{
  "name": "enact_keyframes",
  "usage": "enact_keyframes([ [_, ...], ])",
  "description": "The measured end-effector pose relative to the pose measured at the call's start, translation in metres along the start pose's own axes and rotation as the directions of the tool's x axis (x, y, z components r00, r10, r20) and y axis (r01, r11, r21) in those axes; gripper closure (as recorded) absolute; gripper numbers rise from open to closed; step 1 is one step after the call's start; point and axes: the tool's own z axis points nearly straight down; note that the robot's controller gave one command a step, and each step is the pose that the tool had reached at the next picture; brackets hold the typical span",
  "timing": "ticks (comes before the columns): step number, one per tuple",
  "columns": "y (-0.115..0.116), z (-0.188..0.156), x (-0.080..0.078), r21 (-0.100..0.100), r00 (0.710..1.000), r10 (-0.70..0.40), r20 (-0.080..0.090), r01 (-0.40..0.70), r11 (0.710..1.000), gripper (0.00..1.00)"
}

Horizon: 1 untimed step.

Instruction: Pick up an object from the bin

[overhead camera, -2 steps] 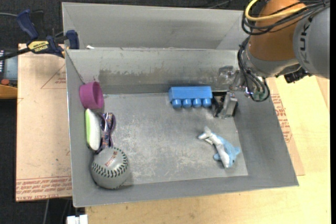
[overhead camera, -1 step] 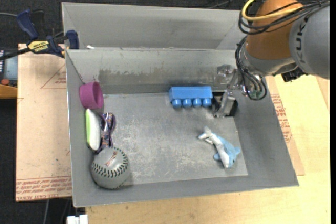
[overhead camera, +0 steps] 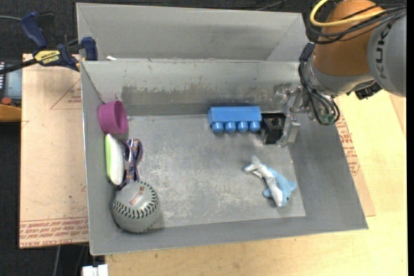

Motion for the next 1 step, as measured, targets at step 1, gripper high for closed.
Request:
enact_keyframes([
  [1,0.0226,0.0364,-0.0111,-0.001,0.995,0.101,-0.001,-0.101,0.995,0.0],
])
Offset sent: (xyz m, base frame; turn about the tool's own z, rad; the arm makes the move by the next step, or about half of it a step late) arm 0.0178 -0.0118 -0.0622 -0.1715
